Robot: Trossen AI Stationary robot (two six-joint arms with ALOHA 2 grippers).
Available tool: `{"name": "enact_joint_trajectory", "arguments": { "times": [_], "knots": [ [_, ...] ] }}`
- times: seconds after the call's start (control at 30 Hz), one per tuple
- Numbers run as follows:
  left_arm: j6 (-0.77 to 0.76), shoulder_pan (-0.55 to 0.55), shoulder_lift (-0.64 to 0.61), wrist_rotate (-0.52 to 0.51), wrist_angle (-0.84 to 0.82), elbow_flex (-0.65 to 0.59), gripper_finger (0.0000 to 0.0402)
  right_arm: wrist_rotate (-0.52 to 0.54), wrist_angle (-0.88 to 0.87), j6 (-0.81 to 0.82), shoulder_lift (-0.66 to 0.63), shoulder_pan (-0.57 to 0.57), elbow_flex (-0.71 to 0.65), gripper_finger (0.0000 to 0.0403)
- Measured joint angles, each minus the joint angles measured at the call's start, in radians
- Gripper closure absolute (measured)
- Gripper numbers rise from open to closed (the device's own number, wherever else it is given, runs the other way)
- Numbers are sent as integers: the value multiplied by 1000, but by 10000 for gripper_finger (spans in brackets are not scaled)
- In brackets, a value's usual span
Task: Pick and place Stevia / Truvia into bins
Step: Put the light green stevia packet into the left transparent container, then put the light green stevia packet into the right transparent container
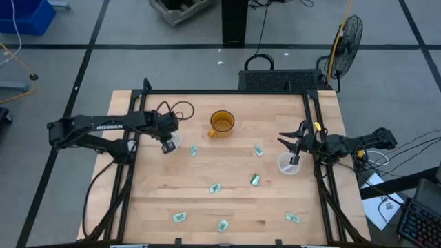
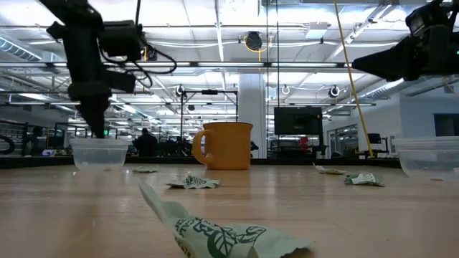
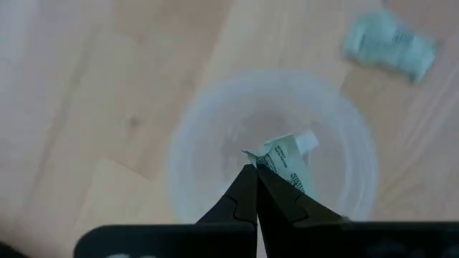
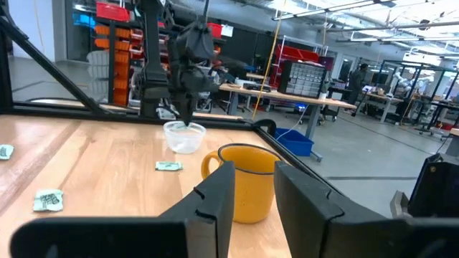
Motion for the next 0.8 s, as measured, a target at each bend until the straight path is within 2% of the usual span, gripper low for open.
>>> {"name": "enact_joint_trajectory", "arguments": {
  "times": [0.13, 0.4, 0.57, 0.8],
  "knots": [
    [-2, 0, 0, -9, 73, -36, 396, 0, -2, 0, 0, 0, 0, 312],
    [0, 1, 0, -8, 111, -83, 397, 0, -3, 0, 0, 0, 0, 312],
    [-12, 1, 0, -9, 180, -137, 380, 0, -10, 0, 0, 0, 0, 312],
    [-10, 1, 0, -30, 231, -145, 352, 0, -16, 0, 0, 0, 0, 312]
  ]
}}
